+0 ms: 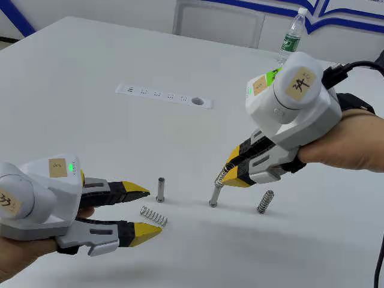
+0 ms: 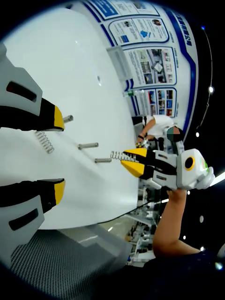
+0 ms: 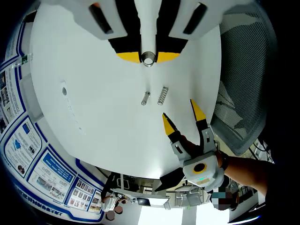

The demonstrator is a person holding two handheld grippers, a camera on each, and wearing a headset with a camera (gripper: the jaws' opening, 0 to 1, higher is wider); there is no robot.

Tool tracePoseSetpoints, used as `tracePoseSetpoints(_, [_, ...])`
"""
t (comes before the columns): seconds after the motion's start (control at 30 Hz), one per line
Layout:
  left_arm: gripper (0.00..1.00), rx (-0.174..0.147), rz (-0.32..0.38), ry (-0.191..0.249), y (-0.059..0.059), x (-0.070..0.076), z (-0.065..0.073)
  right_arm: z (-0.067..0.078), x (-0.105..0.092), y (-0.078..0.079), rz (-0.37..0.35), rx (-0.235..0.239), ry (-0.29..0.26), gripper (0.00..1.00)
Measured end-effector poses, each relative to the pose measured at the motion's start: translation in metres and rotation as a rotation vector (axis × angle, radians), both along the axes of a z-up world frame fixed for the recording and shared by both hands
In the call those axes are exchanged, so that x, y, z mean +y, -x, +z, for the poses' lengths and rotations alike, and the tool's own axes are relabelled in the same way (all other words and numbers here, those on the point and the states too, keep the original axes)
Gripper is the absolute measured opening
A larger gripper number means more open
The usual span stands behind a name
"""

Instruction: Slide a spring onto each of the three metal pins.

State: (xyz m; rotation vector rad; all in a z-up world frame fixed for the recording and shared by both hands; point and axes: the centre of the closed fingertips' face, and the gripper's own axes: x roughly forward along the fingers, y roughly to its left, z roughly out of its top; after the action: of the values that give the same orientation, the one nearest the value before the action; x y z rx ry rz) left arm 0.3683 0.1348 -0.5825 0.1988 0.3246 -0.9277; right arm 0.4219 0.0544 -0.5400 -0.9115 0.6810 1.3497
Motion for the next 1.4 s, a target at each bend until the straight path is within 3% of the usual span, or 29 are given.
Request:
tracePoseSetpoints(0.4, [0.54, 0.012, 0.073, 0.015, -0.004, 0.016, -0.001, -0.011, -0.004, -0.023, -0.032, 0.006, 0.045, 0.12])
tracePoseSetpoints(0.67, [0.57, 0.025, 0.082, 0.015, -0.003, 0.017, -0.003, -0.025, -0.004, -0.028, -0.042, 0.03, 0.061, 0.12])
tracePoseSetpoints(1.4, [0.56, 0.037, 0.09, 0.006, -0.002, 0.022, -0.009, -0.048, -0.004, -0.033, -0.058, 0.066, 0.098, 0.12])
